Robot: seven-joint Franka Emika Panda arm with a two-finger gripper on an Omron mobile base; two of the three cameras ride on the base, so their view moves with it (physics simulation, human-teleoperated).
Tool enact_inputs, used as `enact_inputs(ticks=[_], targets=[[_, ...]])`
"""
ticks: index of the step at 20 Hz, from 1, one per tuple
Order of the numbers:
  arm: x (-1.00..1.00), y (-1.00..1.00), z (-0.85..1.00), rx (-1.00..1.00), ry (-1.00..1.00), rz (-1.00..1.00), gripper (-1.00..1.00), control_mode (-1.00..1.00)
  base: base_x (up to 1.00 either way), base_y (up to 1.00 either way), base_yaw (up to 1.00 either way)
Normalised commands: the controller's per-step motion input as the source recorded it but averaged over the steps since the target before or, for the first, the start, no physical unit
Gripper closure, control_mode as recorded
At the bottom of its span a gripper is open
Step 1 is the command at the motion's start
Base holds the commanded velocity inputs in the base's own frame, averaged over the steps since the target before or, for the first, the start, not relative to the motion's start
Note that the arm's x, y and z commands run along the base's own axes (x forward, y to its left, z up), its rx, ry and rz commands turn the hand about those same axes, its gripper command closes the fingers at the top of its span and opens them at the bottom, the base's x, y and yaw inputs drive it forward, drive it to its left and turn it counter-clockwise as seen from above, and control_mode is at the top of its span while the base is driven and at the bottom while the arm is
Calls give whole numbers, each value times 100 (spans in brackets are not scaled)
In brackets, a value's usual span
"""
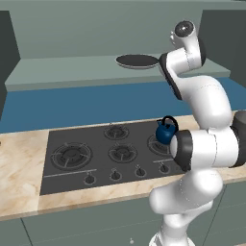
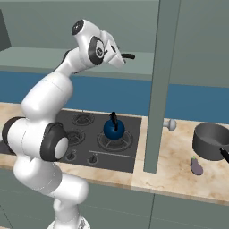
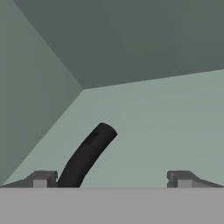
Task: Pick the pan from the cabinet and place it on the stove. Then turn on the stove burner for the pan.
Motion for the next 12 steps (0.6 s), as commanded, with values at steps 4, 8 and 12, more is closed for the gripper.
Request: enact_inputs(ticks=[4,8,12], targets=[[16,0,-1,0,0,0,-100,-100,0,0,0],[15,0,-3,0,0,0,-100,-100,0,0,0],[14,0,-4,0,0,0,-100,-100,0,0,0]])
